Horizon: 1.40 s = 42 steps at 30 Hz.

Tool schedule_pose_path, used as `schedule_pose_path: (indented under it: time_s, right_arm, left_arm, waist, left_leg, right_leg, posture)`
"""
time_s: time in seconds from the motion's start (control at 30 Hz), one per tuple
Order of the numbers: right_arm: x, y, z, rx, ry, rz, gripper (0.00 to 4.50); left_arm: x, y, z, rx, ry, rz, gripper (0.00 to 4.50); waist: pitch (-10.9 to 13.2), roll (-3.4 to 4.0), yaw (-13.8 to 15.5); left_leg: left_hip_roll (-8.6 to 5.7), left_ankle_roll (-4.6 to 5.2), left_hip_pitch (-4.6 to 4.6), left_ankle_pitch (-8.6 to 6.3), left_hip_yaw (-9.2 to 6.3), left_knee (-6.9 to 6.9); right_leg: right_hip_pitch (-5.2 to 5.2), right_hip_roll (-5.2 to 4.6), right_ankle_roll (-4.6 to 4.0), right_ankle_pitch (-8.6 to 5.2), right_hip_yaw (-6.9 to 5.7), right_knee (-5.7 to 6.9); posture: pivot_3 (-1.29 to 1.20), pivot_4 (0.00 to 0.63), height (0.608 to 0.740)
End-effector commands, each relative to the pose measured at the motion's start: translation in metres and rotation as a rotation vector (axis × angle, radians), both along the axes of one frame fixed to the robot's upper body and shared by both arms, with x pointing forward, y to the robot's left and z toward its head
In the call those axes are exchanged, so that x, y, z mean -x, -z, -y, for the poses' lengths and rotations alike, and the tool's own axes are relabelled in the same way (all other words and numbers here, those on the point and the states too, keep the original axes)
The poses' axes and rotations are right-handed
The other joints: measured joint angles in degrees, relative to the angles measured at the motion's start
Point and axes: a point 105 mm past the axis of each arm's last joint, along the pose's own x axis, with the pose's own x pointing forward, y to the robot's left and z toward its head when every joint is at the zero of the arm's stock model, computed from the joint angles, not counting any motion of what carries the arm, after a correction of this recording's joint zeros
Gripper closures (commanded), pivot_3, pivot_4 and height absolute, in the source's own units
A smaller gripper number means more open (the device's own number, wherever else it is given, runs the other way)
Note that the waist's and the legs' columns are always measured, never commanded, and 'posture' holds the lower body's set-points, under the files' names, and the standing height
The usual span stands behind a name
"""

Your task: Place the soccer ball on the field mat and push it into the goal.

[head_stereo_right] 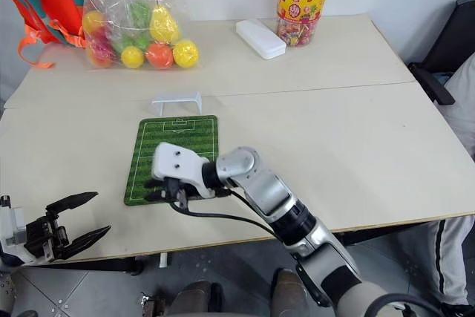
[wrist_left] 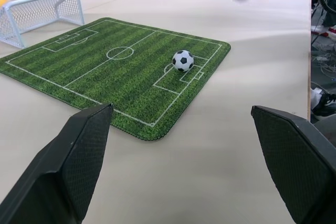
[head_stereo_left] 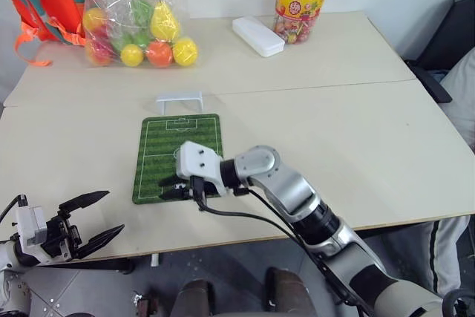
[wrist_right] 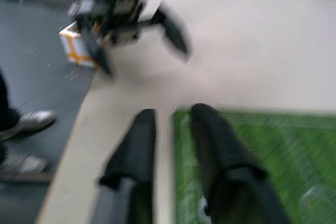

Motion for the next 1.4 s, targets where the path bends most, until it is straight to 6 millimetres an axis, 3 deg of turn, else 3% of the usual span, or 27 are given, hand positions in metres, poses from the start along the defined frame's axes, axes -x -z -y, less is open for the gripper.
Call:
schedule_pose_path:
  time_s: [0.03,0.17,0.33,0.53,0.7,0.77,0.87,0.93,1.03,1.17,1.3,1.4]
  right_arm:
    - [0.014,-0.002,0.002,0.008,-0.050,0.029,4.46]
    - [0.017,0.013,0.005,0.055,-0.058,-0.008,4.46]
    - [0.005,0.028,-0.002,0.104,-0.027,-0.006,4.46]
    - [-0.017,0.031,-0.016,0.101,0.025,0.007,4.46]
    - [-0.031,0.028,-0.024,0.085,0.051,0.015,4.46]
    - [-0.048,0.026,-0.026,0.070,0.115,0.032,4.46]
    - [-0.076,0.015,-0.023,0.036,0.236,0.067,4.46]
    - [-0.101,-0.013,-0.013,-0.041,0.342,0.090,4.46]
    - [-0.115,-0.045,-0.004,-0.123,0.391,0.133,4.46]
    - [-0.112,-0.076,0.006,-0.212,0.388,0.139,4.46]
    - [-0.098,-0.087,0.017,-0.247,0.348,0.125,4.46]
    - [-0.089,-0.083,0.050,-0.242,0.330,0.102,4.46]
  left_arm:
    - [0.001,-0.009,-0.008,-0.005,-0.008,0.021,0.00]
    - [0.001,-0.013,-0.009,-0.004,0.007,0.021,0.00]
    - [0.004,-0.017,-0.007,0.002,0.035,0.009,0.00]
    - [0.022,-0.016,-0.014,-0.020,0.060,-0.075,0.00]
    - [0.023,-0.018,-0.018,-0.032,0.031,-0.061,0.00]
    - [0.021,-0.019,-0.020,-0.032,0.012,-0.045,0.00]
    - [0.017,-0.020,-0.021,-0.034,-0.008,-0.026,0.00]
    - [0.012,-0.023,-0.022,-0.032,-0.027,-0.006,0.00]
    - [0.005,-0.026,-0.024,-0.026,-0.053,0.014,0.00]
    - [-0.009,-0.033,-0.028,0.000,-0.120,0.051,0.00]
    - [-0.022,-0.041,-0.037,0.033,-0.215,0.083,0.00]
    - [-0.036,-0.052,-0.052,0.070,-0.353,0.110,0.00]
  waist:
    - [0.00,0.00,-0.04]
    - [0.00,-0.01,-0.16]
    - [-0.01,-0.02,-0.11]
    - [0.00,-0.03,-0.49]
    - [0.02,0.00,-0.33]
    - [0.02,-0.02,-0.21]
    - [0.03,0.00,-0.27]
    - [0.05,0.01,-0.25]
    - [0.08,0.00,-0.30]
    - [0.07,-0.01,-0.56]
    - [0.06,-0.03,-1.37]
    - [0.03,-0.09,-1.36]
  left_leg:
    - [0.00,0.00,0.01,0.00,0.01,0.01]
    - [0.02,0.00,0.04,0.00,0.03,0.00]
    - [0.03,0.00,0.03,0.00,0.08,0.02]
    - [0.05,0.00,0.04,0.00,0.09,0.01]
    - [0.08,-0.02,0.03,-0.01,0.13,0.00]
    - [0.08,-0.02,0.03,-0.01,0.14,0.01]
    - [0.08,-0.02,0.03,-0.01,0.15,0.02]
    - [0.09,-0.02,0.03,-0.01,0.16,0.03]
    - [0.10,-0.03,0.01,-0.01,0.16,0.01]
    - [0.11,-0.05,0.03,-0.02,0.16,-0.06]
    - [0.11,-0.05,0.03,-0.02,0.16,-0.08]
    - [0.11,-0.04,0.01,-0.03,0.16,-0.06]
  right_leg:
    - [0.00,0.00,0.00,0.00,0.00,0.00]
    - [-0.01,0.00,-0.01,0.01,0.01,0.01]
    - [-0.02,0.00,-0.03,0.01,0.01,0.01]
    - [-0.04,0.01,-0.05,0.02,0.02,0.02]
    - [-0.10,0.02,-0.08,0.00,0.02,0.05]
    - [-0.10,0.02,-0.10,0.01,0.02,0.05]
    - [-0.10,0.03,-0.15,0.02,0.02,0.07]
    - [-0.11,0.02,-0.18,0.02,0.02,0.07]
    - [-0.14,0.02,-0.20,0.02,0.01,0.08]
    - [-0.15,0.03,-0.20,0.02,-0.07,0.08]
    - [-0.15,0.02,-0.19,0.02,-0.10,0.06]
    - [-0.14,0.02,-0.19,0.02,-0.10,0.06]
  posture:
    - [0.00,0.150,0.740]
    - [0.00,0.150,0.740]
    - [0.00,0.150,0.740]
    - [0.00,0.150,0.740]
    - [0.00,0.150,0.740]
    - [0.00,0.150,0.740]
    - [0.00,0.150,0.740]
    - [0.00,0.150,0.740]
    - [0.00,0.150,0.740]
    - [0.00,0.150,0.740]
    - [0.00,0.150,0.740]
    - [0.00,0.150,0.740]
